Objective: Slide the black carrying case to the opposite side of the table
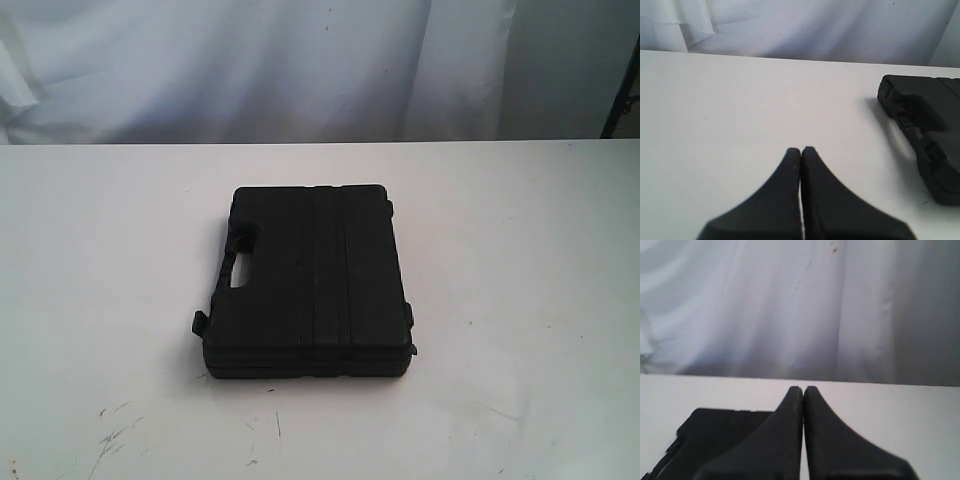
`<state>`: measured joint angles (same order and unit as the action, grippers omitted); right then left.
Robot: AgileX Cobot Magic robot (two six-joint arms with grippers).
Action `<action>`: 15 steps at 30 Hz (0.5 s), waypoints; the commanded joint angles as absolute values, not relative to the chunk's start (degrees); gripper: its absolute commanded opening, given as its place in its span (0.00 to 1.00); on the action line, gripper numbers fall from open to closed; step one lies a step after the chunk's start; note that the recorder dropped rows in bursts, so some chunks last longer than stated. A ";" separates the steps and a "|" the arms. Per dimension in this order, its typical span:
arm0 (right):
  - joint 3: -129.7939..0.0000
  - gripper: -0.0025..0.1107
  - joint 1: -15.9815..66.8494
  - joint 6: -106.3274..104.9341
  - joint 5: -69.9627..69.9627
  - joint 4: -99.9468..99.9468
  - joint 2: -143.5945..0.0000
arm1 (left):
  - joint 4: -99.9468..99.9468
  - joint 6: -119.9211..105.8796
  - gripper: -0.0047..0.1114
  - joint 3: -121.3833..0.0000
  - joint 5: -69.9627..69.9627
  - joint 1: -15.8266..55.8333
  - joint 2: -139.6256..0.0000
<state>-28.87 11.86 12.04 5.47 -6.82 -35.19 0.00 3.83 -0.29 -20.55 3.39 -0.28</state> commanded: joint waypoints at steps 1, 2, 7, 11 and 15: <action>-21.40 0.02 3.01 12.20 0.85 -5.95 -24.90 | 0.00 4.07 0.04 0.00 -19.72 3.26 0.00; -20.29 0.02 1.34 11.90 1.27 -5.95 -23.11 | 0.00 4.07 0.04 0.00 -19.72 3.26 0.00; -16.91 0.02 -5.59 10.87 1.39 -6.66 -15.06 | 0.00 4.07 0.04 0.00 -19.72 3.26 0.00; -16.50 0.02 -5.98 8.59 6.78 -6.66 -11.51 | 0.00 4.07 0.04 0.00 -19.72 3.26 0.00; -16.50 0.02 -5.98 8.59 12.86 -6.66 -10.54 | 0.00 4.07 0.04 0.00 -19.72 3.26 0.00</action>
<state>-17.06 -5.66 9.17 8.56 -6.35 -11.02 0.00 3.83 -0.29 -20.55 3.39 -0.28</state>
